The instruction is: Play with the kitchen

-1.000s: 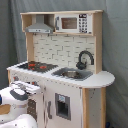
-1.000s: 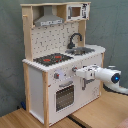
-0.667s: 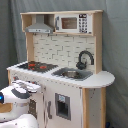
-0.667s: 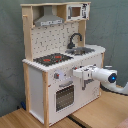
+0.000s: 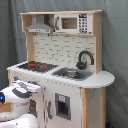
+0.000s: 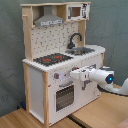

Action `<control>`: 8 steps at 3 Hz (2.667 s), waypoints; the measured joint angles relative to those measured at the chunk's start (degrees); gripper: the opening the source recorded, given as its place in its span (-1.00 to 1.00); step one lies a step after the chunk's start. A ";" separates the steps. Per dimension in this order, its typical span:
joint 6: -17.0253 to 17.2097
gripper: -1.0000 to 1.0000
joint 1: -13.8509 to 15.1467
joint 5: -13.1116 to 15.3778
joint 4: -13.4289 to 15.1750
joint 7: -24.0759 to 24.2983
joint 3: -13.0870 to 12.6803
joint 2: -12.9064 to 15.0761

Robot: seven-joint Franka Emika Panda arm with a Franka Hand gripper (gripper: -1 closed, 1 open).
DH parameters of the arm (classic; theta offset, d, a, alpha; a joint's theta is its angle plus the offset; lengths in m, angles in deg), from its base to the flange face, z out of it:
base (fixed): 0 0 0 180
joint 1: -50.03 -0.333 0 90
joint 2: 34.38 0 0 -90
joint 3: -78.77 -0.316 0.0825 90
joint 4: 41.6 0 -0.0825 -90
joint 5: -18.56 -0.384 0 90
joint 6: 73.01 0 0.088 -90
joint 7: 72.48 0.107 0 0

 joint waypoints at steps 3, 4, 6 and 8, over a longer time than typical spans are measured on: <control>0.28 -1.00 0.02 -0.02 0.46 14.58 0.00 0.00; 0.38 -1.00 0.01 -0.04 0.40 21.20 0.02 0.00; 0.49 -1.00 0.00 -0.04 0.30 33.09 0.06 0.00; 0.49 -1.00 -0.01 -0.04 0.25 45.82 0.12 0.00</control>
